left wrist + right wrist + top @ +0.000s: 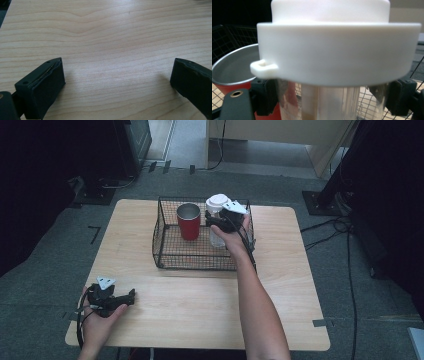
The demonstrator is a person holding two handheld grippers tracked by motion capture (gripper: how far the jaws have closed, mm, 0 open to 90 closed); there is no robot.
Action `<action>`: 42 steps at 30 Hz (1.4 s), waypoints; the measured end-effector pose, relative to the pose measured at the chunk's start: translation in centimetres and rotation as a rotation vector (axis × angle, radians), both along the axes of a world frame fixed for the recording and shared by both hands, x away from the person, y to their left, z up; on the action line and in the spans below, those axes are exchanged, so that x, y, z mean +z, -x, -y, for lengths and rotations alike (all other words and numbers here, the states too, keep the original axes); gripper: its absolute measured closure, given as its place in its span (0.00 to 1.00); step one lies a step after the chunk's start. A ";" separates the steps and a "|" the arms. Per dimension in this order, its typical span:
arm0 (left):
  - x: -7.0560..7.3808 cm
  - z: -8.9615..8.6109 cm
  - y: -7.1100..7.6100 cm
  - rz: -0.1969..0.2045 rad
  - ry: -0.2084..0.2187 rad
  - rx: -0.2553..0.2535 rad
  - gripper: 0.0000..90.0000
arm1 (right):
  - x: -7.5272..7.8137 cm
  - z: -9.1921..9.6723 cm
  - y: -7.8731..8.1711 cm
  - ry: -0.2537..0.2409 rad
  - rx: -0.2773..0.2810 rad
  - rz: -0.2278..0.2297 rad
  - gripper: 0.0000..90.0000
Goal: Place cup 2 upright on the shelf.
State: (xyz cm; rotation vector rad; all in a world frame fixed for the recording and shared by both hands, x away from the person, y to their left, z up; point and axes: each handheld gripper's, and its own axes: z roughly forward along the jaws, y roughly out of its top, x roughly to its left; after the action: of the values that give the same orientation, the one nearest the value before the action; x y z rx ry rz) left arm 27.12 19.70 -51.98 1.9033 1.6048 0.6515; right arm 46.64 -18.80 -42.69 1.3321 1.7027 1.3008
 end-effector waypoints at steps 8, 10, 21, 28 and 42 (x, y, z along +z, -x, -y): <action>0.0 0.0 0.0 0.000 0.000 0.000 0.00 | -0.2 0.0 -0.1 0.023 0.001 -0.030 0.18; 0.0 0.0 0.0 0.000 0.000 0.000 0.00 | -0.3 -0.2 -0.2 0.041 0.007 -0.048 0.18; 0.0 0.0 0.0 0.000 0.000 0.000 0.00 | -0.1 -0.2 0.0 0.067 0.033 -0.060 0.17; 0.0 0.0 0.0 0.000 0.000 0.000 0.00 | 0.2 -0.5 0.1 0.097 0.068 -0.086 0.08; 0.0 0.0 0.0 0.000 0.000 -0.001 0.00 | 0.4 -0.3 0.7 0.119 0.134 -0.072 0.00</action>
State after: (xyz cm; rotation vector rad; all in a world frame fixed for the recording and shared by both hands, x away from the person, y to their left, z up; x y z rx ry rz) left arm 27.13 19.70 -51.98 1.9042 1.6042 0.6515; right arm 45.91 -18.52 -42.28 1.2273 1.9161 1.2169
